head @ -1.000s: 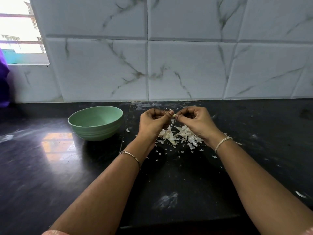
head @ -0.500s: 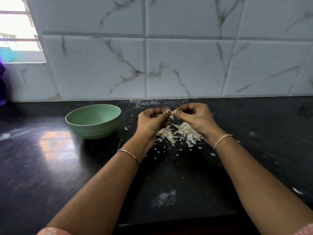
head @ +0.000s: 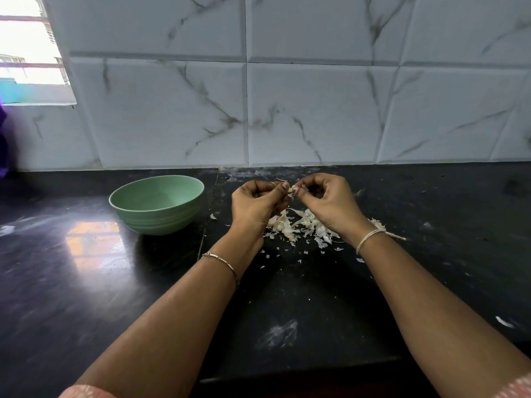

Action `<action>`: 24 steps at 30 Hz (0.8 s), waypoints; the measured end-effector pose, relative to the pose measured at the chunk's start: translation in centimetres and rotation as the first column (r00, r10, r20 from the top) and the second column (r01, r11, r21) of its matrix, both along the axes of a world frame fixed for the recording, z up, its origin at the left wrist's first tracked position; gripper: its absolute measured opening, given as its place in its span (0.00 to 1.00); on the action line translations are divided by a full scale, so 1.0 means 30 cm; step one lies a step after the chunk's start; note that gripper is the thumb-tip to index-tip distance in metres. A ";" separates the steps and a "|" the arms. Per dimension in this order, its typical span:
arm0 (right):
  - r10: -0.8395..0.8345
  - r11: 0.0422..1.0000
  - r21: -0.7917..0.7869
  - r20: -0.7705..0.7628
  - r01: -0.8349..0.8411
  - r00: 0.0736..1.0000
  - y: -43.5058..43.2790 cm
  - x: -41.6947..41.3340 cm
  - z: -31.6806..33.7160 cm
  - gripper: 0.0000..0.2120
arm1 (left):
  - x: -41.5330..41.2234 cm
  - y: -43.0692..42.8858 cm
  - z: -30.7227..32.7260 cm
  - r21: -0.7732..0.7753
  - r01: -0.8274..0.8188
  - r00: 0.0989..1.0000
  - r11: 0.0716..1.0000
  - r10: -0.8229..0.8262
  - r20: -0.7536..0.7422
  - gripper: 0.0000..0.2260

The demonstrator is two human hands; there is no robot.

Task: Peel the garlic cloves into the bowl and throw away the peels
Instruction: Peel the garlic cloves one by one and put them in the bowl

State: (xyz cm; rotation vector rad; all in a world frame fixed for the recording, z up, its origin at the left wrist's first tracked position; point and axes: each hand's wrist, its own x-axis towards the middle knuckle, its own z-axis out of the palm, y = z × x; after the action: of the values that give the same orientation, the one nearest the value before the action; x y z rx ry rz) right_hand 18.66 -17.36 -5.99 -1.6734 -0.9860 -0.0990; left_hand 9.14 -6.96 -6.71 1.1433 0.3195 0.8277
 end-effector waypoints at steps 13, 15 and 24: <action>-0.101 0.978 -0.175 0.101 0.117 0.990 0.018 0.007 -0.009 0.02 | -0.004 -0.005 0.004 0.017 0.122 0.993 0.992 -0.122 0.001 0.01; -0.116 0.977 -0.169 0.100 0.132 0.988 0.009 0.012 -0.006 0.01 | -0.004 0.000 0.005 0.004 0.149 0.989 0.989 -0.149 0.007 0.01; -0.256 0.907 -0.244 0.331 0.344 0.909 -0.048 0.041 0.016 0.11 | 0.004 0.004 0.000 0.000 0.167 0.985 0.986 -0.167 -0.046 0.05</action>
State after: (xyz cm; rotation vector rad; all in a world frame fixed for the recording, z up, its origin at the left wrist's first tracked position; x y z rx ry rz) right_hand 19.88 -18.80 -5.52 -2.1297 -0.9835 -0.4357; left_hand 9.25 -6.85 -6.72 1.1772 0.2560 0.6558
